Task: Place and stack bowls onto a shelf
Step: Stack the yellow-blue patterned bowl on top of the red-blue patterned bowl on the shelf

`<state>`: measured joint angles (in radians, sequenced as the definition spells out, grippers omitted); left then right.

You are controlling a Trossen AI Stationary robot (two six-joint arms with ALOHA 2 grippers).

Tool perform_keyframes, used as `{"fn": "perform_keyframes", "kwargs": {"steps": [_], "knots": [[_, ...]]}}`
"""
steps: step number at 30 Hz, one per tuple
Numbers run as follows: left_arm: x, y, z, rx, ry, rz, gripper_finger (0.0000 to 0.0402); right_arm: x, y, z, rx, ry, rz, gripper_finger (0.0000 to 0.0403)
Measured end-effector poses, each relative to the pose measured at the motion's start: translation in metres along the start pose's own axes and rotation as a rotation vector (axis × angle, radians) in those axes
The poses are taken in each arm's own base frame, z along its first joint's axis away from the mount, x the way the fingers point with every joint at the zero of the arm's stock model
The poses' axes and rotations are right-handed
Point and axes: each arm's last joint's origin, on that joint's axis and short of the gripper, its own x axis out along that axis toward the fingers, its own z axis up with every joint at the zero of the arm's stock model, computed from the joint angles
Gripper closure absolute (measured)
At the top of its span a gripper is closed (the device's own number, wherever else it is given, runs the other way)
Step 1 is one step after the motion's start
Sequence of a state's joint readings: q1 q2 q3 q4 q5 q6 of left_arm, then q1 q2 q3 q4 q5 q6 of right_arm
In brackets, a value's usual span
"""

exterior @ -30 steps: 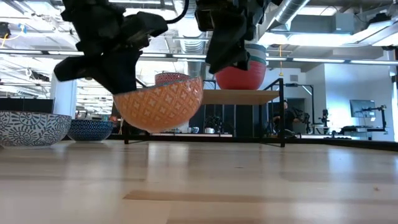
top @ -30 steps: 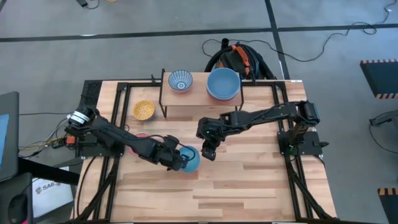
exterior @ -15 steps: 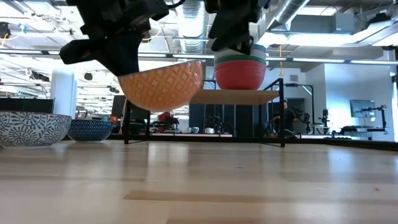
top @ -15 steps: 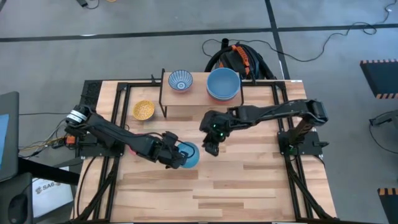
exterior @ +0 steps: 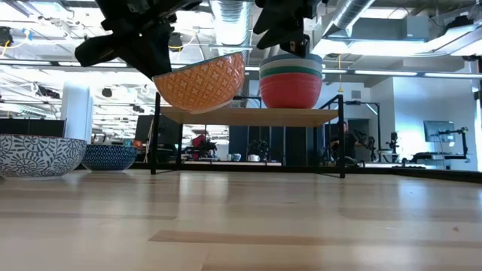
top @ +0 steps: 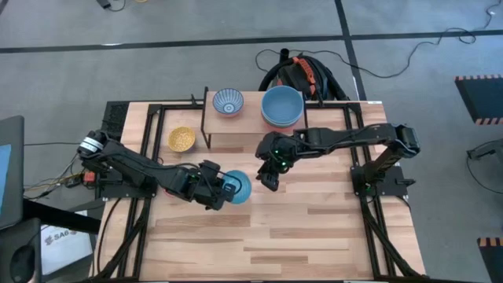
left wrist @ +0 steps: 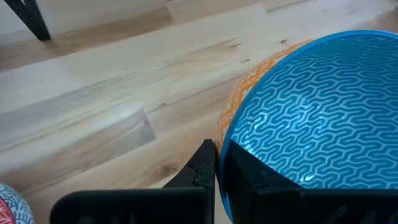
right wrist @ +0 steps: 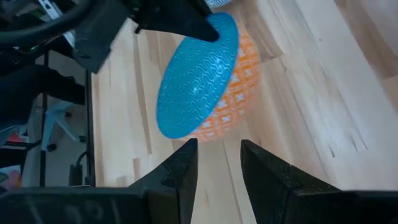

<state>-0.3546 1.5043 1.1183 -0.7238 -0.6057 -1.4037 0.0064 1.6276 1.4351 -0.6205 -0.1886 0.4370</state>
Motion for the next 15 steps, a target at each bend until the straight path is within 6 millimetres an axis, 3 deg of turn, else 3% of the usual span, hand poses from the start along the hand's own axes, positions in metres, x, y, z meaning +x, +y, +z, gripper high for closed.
{"fn": "perform_keyframes", "kwargs": {"steps": [15], "knots": [[-0.0013, 0.0033, -0.0001, 0.035, 0.052, 0.015, 0.0401, -0.0071, 0.0051, 0.0082, -0.004, -0.034, 0.016, 0.0254]]}}
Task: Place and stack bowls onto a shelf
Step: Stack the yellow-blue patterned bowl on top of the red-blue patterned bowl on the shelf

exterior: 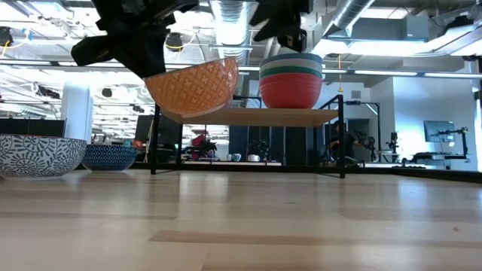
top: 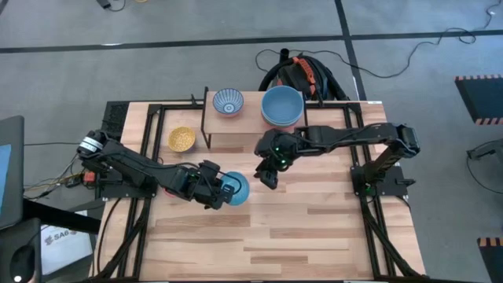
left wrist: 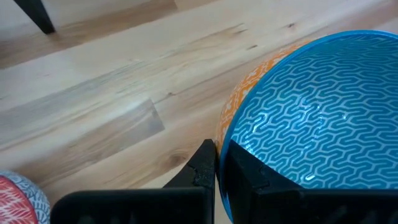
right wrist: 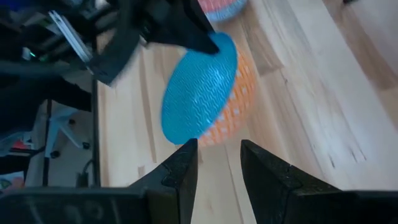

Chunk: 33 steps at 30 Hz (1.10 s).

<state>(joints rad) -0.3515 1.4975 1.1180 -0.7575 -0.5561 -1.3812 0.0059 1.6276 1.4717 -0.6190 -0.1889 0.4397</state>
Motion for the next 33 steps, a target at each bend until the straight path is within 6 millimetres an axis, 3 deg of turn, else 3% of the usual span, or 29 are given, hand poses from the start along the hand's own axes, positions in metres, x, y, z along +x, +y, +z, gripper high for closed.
{"fn": "perform_keyframes", "kwargs": {"steps": [11, 23, 29, 33], "knots": [[-0.01, 0.008, 0.007, 0.011, 0.017, 0.006, 0.0401, -0.02, 0.014, 0.02, -0.018, -0.072, 0.034, 0.0254], [-0.044, 0.033, 0.044, -0.067, -0.076, -0.023, 0.0401, -0.061, 0.028, 0.036, -0.118, -0.051, 0.005, 0.0255], [-0.05, 0.04, 0.061, -0.12, -0.112, -0.049, 0.0401, -0.084, 0.024, 0.041, -0.199, -0.002, -0.023, 0.0255], [-0.051, 0.041, 0.072, -0.153, -0.151, -0.081, 0.0401, -0.089, 0.016, 0.037, -0.236, 0.076, -0.016, 0.0255]]}}
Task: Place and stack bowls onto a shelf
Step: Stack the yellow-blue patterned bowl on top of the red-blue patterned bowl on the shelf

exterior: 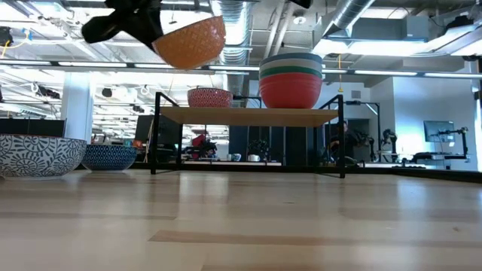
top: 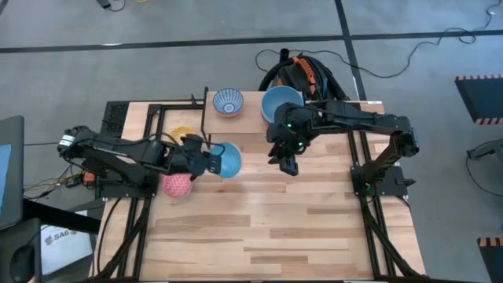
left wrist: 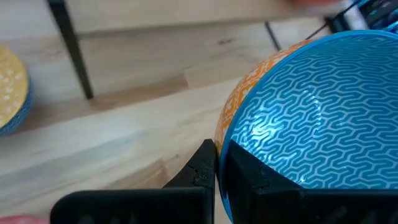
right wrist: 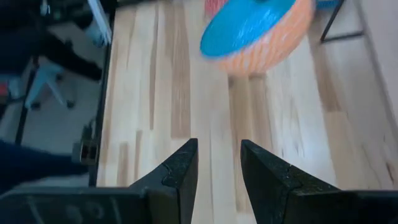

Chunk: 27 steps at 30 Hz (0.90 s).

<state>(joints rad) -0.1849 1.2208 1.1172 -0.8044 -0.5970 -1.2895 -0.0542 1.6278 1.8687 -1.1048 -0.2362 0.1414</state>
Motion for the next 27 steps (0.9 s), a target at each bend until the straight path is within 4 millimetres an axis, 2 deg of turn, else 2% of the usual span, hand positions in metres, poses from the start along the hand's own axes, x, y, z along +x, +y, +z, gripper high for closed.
{"fn": "perform_keyframes", "kwargs": {"steps": [10, 17, 21, 27], "knots": [[0.012, -0.007, 0.027, -0.046, -0.093, -0.077, 0.0401, -0.003, -0.012, -0.008, -0.103, 0.086, -0.016, 0.0255], [-0.007, -0.013, 0.057, 0.006, -0.127, -0.052, 0.0401, -0.006, -0.022, -0.006, -0.104, 0.077, 0.022, 0.0255], [-0.011, -0.009, 0.074, 0.055, -0.145, -0.006, 0.0401, -0.008, -0.029, -0.005, -0.079, 0.063, 0.016, 0.0255], [0.005, 0.006, 0.099, 0.124, -0.071, 0.011, 0.0401, -0.01, -0.038, -0.001, 0.009, 0.028, -0.002, 0.0255]]}}
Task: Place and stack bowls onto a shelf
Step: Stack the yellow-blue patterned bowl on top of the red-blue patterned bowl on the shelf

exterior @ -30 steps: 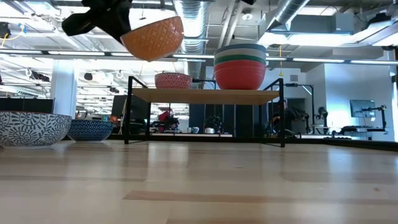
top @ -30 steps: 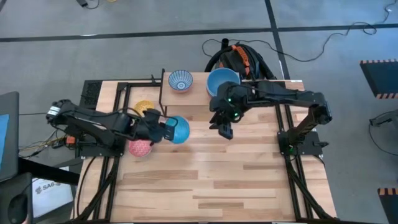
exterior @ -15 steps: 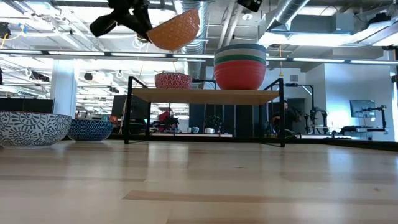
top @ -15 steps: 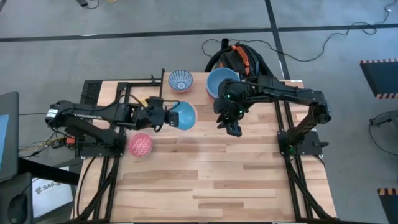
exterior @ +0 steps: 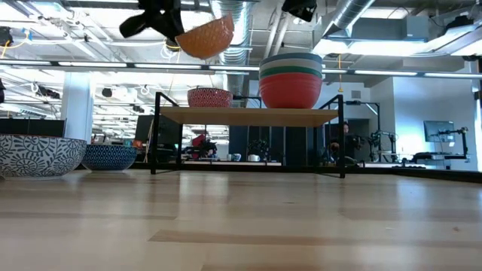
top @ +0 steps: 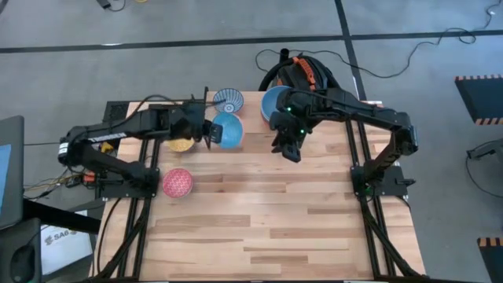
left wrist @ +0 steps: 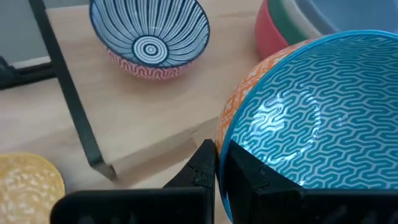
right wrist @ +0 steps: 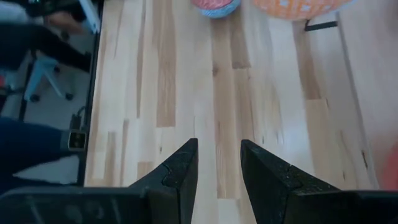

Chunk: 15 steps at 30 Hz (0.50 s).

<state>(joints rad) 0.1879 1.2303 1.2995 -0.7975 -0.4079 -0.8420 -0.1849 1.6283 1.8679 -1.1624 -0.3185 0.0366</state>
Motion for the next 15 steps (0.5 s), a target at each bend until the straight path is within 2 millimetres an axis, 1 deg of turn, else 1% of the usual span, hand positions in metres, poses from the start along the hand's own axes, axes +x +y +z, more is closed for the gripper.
{"fn": "perform_keyframes", "kwargs": {"steps": [3, 6, 9, 15], "knots": [[0.008, 0.013, 0.013, 0.04, 0.024, 0.005, 0.0401, -0.001, -0.003, 0.001, 0.061, -0.014, -0.005, 0.0255], [0.014, 0.027, 0.03, 0.063, 0.019, -0.019, 0.0401, -0.001, -0.003, 0.002, 0.107, -0.025, -0.003, 0.0255], [0.015, 0.042, 0.048, 0.077, 0.008, -0.026, 0.0401, -0.001, -0.002, 0.005, 0.151, -0.056, 0.001, 0.0255], [0.018, 0.063, 0.081, 0.1, -0.025, 0.006, 0.0401, 0.0, 0.001, 0.012, 0.208, -0.12, -0.011, 0.0255]]}}
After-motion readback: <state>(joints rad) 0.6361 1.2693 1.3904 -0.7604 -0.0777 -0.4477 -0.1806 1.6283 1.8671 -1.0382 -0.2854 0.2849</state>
